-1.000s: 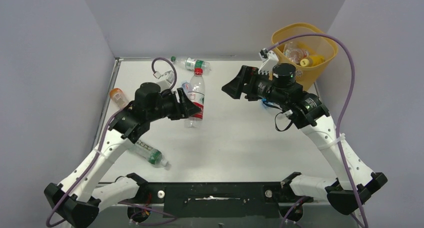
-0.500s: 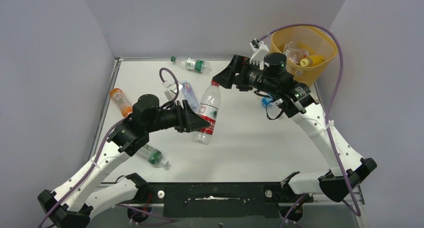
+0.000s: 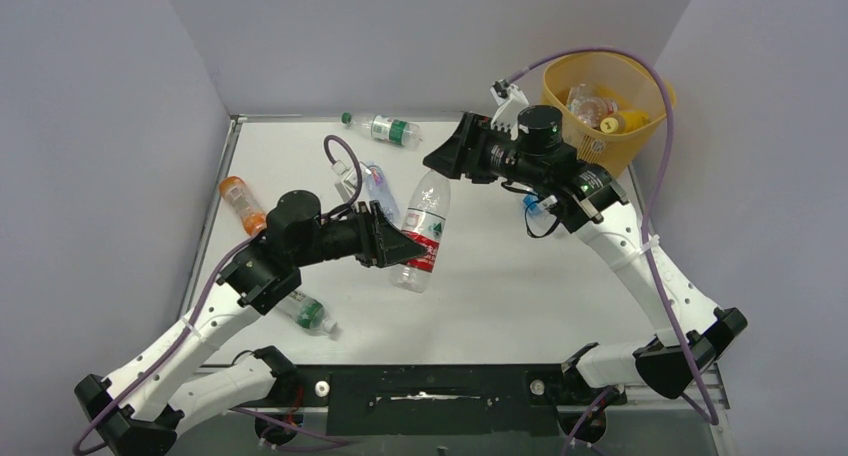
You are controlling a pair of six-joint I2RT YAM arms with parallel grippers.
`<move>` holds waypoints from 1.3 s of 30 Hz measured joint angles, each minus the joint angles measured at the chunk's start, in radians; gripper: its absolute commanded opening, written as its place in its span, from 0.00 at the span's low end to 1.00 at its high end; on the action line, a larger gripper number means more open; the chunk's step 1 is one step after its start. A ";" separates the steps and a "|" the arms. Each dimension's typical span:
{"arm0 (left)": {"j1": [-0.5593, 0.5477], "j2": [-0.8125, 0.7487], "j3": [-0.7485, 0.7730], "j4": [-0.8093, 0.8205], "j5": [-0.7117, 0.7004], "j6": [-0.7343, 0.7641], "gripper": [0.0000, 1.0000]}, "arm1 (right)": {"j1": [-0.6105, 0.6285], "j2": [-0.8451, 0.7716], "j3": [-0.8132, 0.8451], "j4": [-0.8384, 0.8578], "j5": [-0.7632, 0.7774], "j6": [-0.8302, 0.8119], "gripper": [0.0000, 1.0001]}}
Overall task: Put the plastic bottles in the bin
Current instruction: Pick up the plastic bottle at the center of the board, then place the plastic bottle in the trash bin.
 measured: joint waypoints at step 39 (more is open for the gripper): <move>-0.034 -0.032 0.241 -0.340 -0.311 0.158 0.87 | -0.646 0.186 0.557 -0.087 -0.079 -0.087 0.01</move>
